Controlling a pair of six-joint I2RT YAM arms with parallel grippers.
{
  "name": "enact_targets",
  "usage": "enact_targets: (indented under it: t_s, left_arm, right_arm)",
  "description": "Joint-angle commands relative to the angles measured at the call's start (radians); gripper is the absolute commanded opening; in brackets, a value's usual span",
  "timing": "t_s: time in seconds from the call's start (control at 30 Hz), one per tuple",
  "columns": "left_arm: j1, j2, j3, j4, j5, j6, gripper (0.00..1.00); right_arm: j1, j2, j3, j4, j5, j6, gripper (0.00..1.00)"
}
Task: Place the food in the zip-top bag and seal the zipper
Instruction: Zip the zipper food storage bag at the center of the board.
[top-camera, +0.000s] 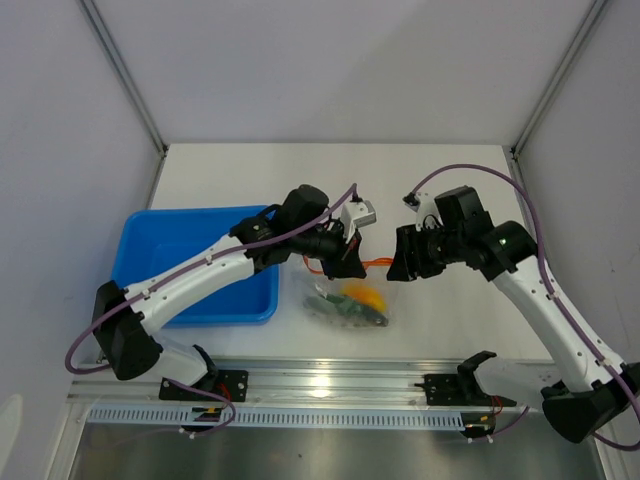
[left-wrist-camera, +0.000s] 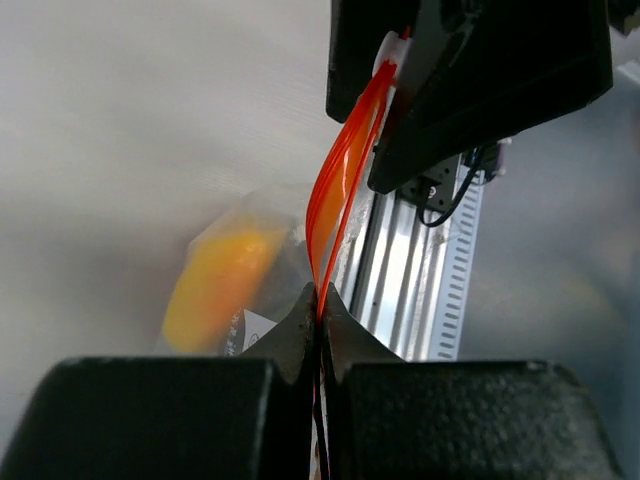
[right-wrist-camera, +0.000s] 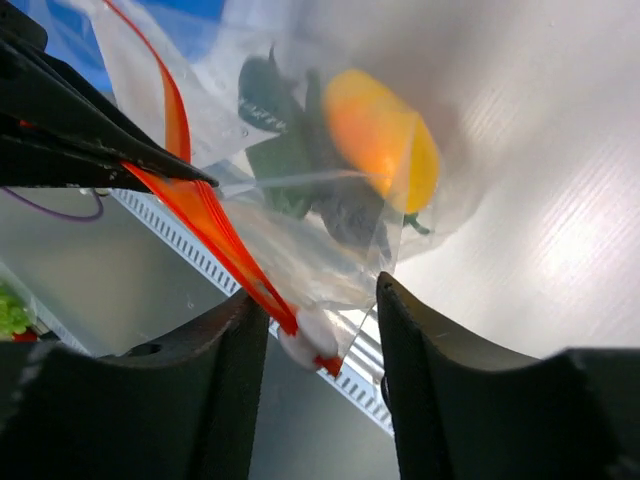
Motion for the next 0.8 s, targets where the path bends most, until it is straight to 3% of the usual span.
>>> enact_targets:
  t_s: [0.0,0.17,0.3,0.43,0.57,0.7,0.77]
  left_arm:
    - [0.010,0.011,0.063,-0.043,-0.012,-0.209,0.00]
    - [0.010,0.026,0.077,-0.021,0.042,-0.287,0.01]
    - [0.015,0.019,0.063,-0.010,0.059,-0.307,0.00]
    - [0.042,0.009,0.024,0.018,0.081,-0.367,0.01]
    - [0.065,-0.001,-0.009,0.091,0.127,-0.441,0.00]
    - [0.067,0.005,-0.007,0.107,0.144,-0.452,0.01]
    - [0.068,0.009,-0.009,0.108,0.160,-0.455,0.01]
  right_arm:
    - [-0.026,-0.082,-0.068,0.166,-0.072,0.018,0.47]
    - [-0.046,-0.140,-0.178,0.310,-0.144,0.058,0.43]
    - [-0.075,-0.166,-0.275,0.430,-0.223,0.098,0.35]
    - [-0.123,-0.235,-0.341,0.498,-0.272,0.142,0.34]
    - [-0.202,-0.300,-0.419,0.550,-0.328,0.181,0.38]
    - [-0.262,-0.321,-0.458,0.597,-0.398,0.221,0.48]
    - [-0.275,-0.320,-0.461,0.603,-0.420,0.221,0.47]
